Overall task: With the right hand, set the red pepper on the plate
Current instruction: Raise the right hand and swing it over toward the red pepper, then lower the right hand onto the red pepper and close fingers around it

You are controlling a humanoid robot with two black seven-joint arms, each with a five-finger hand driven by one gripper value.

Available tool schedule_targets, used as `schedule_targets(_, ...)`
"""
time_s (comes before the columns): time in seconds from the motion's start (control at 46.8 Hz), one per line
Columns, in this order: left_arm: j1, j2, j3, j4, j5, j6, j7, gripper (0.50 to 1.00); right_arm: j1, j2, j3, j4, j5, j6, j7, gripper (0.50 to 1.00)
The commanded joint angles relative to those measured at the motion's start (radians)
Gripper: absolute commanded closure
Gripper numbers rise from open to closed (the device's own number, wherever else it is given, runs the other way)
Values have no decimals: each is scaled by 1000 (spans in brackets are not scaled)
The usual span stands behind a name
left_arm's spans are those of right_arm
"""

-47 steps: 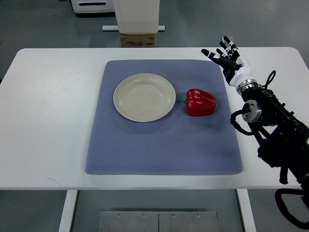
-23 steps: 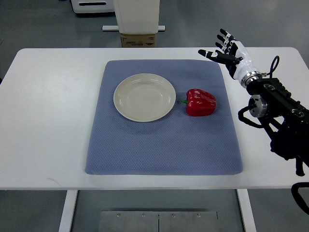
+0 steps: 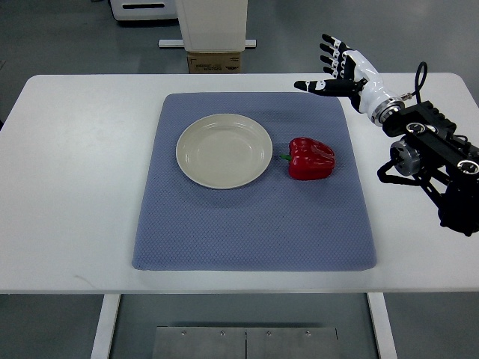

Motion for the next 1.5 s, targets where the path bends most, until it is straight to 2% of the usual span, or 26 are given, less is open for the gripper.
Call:
schedule_targets(0.0,0,0,0,0,0,0,0,500,13,-12,-30,19,-1,0,0,500)
schedule_targets(0.577,0,0,0,0,0,0,1,500,133,-124,-367,137,-75,3,26,500)
schedule_targets(0.812,0,0,0,0,0,0,1,500,182,-143,-481,144,-135,4,61,500)
schedule_targets(1.474,0,0,0,0,0,0,0,500,251,-166,-702,179,-207,3,67,502)
